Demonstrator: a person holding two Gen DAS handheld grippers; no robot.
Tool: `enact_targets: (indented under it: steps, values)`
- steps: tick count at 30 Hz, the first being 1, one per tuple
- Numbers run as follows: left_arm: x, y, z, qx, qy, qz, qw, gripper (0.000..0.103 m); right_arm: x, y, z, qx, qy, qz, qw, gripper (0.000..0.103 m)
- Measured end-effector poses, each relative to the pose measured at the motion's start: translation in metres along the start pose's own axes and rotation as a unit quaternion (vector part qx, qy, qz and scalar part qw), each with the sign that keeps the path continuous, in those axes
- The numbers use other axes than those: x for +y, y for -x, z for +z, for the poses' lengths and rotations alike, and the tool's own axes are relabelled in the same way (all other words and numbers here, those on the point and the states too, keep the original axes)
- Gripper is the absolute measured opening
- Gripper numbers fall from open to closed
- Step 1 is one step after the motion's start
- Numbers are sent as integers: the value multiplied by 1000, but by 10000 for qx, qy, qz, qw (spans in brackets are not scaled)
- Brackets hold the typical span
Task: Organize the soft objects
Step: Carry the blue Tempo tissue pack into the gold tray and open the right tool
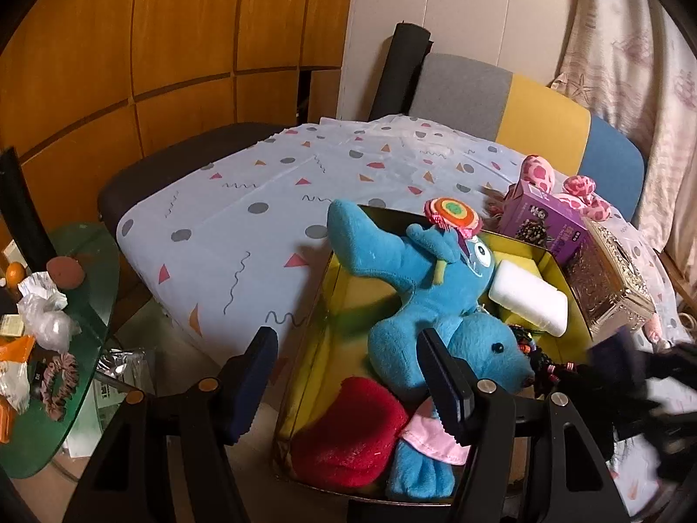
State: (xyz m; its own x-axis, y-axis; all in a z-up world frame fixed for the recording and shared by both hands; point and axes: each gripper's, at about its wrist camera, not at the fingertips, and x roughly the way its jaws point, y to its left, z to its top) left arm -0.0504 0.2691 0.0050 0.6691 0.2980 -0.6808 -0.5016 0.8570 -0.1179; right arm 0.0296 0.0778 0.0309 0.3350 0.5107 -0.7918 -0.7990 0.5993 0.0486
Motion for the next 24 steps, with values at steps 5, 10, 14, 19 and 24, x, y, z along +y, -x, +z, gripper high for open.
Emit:
enact_targets:
  steps: [5,10,14,19,24]
  values:
    - [-7,-4,-6,111,-124,-90,9998,67,-1,-53,-7,599,-30,-300,9977,52]
    - [-12,-11,-11,227,-192,-154,9994,67,-4,-75,-15,907,-41,-321,9954,54]
    - [-14,-12,-12,265,-204,-182,9993,67,-6,-77,-21,901,-63,-107,9959,58]
    - [-13,-12,-12,257,-193,-169,9993,68,-16,-65,-21,759,-311,1,9966,59]
    - [-16,-9,-12,224,-245,-163,9993,68,-12,-53,-18,559,-247,-165,9980,59]
